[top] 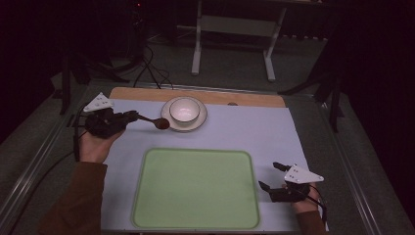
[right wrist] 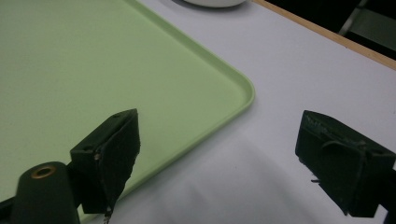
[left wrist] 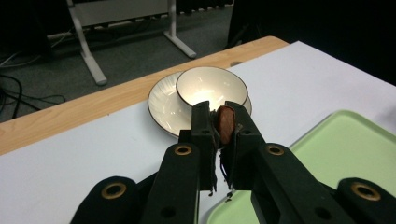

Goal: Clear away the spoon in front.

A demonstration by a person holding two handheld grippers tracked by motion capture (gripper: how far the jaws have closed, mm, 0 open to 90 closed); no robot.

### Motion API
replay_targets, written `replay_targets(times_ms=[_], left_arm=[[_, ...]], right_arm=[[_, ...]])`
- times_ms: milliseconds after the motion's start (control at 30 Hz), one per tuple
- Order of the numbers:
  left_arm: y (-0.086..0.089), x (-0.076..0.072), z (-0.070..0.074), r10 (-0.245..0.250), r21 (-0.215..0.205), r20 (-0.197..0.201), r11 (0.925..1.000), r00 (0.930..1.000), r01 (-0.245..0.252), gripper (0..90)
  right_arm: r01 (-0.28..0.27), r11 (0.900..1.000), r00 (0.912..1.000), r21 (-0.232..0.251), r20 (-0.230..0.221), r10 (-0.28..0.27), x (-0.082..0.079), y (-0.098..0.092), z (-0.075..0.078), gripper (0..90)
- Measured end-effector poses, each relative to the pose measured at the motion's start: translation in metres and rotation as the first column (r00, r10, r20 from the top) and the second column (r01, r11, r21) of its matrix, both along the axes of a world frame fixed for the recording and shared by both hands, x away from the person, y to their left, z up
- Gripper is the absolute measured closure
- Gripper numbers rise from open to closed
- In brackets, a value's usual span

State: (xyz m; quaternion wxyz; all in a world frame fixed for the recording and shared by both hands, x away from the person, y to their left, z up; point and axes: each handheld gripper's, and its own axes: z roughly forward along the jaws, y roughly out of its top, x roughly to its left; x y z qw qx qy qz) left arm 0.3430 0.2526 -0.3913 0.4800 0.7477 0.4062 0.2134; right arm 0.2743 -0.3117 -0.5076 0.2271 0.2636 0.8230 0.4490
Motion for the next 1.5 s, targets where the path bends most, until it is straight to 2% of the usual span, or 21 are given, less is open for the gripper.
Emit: replay_targets(times_ms=[233,833,1500], left_arm=[[0.003,-0.005,-0.004,-0.013,0.0,-0.025,0.9999,0.9996,0.013,83.5],[0.006,-0.021,-0.008,-0.039,0.023,-0.054,0.9989,0.9977,0.041,83.5],[0.012,-0.044,-0.019,-0.065,0.048,-0.115,0.9963,0.9912,0.071,83.4]], right_arm=[[-0.001,1.0,1.0,0.0,0.0,0.001,0.0,0.0,0.0,13.8],[-0.003,1.0,1.0,0.0,-0.001,0.003,0.0,0.0,0.0,13.8],[-0.002,1.0,1.0,-0.001,-0.006,0.002,0.0,0.001,0.0,13.8]])
